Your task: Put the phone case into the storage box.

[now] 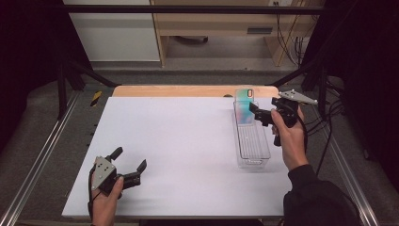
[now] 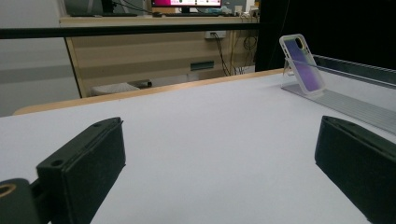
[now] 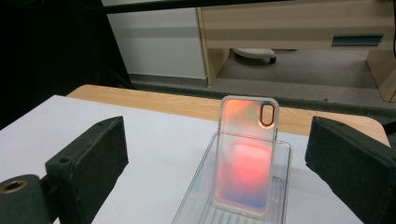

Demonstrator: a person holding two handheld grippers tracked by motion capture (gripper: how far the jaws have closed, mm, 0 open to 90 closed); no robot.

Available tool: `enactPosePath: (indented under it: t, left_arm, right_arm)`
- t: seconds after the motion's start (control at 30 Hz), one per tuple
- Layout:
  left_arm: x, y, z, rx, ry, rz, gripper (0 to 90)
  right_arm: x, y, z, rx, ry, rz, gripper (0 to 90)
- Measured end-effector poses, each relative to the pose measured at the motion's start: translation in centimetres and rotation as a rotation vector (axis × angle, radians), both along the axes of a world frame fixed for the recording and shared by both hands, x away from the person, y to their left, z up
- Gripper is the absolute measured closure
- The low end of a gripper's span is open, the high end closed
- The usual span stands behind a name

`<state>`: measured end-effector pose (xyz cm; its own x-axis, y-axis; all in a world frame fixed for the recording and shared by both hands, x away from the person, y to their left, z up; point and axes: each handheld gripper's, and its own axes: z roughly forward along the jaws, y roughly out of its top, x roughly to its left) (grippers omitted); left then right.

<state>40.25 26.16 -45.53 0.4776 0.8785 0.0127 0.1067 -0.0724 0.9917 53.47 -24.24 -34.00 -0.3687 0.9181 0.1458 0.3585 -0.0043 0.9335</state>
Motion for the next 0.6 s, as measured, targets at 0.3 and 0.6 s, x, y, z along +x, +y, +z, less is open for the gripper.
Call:
enactPosePath:
  t: [0.3,0.6]
  left_arm:
    - [-0.2,0.1,0.0,0.002,0.005,-0.001,1.1]
    - [-1.2,0.2,-0.1,0.004,0.013,-0.002,1.2]
  right_arm:
    - [-1.6,-1.2,0.3,-0.003,-0.042,-0.004,4.6]
    - [-3.5,-2.3,0.3,0.018,-0.079,-0.013,4.6]
